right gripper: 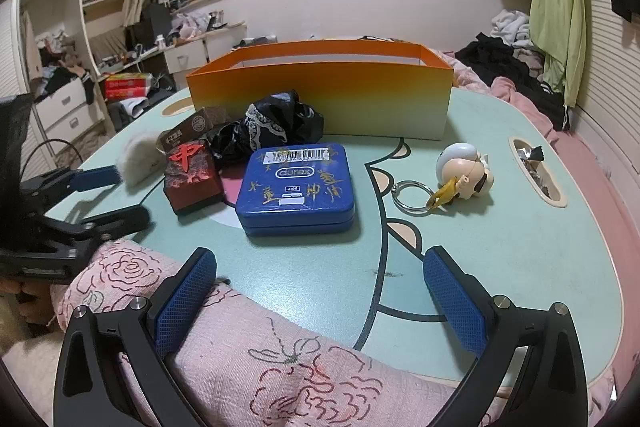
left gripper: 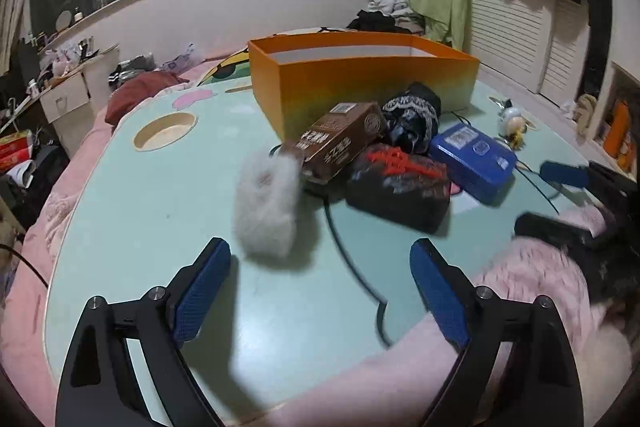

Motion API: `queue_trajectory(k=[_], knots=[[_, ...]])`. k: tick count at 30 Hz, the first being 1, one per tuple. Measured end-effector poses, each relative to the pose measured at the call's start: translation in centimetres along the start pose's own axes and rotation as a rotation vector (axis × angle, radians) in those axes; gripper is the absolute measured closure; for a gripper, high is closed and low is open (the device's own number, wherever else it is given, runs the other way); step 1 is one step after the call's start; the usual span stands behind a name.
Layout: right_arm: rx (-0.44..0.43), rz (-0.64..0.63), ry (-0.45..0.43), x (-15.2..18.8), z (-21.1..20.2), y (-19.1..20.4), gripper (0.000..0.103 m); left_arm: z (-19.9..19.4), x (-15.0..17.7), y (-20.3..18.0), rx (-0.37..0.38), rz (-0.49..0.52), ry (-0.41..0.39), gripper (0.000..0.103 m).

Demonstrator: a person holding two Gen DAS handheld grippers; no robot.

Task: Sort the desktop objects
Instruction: 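Move the right gripper over the orange box toward the remaining items, then grasp the silver metal piece inside the box with the right gripper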

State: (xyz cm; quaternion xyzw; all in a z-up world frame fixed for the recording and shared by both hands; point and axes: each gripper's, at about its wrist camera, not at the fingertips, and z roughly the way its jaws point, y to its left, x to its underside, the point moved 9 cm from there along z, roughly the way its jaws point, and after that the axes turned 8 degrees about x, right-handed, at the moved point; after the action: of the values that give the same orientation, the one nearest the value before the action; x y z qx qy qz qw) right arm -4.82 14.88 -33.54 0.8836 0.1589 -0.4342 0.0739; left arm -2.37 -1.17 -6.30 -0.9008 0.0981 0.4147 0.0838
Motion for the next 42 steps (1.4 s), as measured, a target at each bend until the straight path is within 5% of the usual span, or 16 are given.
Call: queue_trajectory(k=[12,18,25,29,34,42], knots=[[0.005,0.017,-0.028,-0.3,-0.7,-0.7,0.000,0.2,-0.2,-0.3,-0.026,-0.013,-0.071,0.011],[-0.079,0.102,-0.106,-5.3,-3.5,-1.3,0.000,0.3,-0.2,-0.3,-0.026,-0.013,-0.071,0.011],[0.119,-0.001,-0.019,-11.9,1.4,-1.2,0.000,0.2,-0.2,-0.3,-0.026,-0.012,-0.071,0.011],[0.107,-0.040,0.067,-12.5,5.1,1.5,0.001,0.2,-0.2,-0.3,-0.025,-0.013,-0.071,0.011],[0.185,-0.094,0.072,-13.9,8.2,3.6,0.001,0.3,-0.2,-0.3,-0.026,-0.013,-0.072,0.011],[0.174,-0.120,0.026,-14.4,7.1,4.9,0.004,0.3,-0.2,-0.4,-0.026,-0.013,-0.072,0.011]])
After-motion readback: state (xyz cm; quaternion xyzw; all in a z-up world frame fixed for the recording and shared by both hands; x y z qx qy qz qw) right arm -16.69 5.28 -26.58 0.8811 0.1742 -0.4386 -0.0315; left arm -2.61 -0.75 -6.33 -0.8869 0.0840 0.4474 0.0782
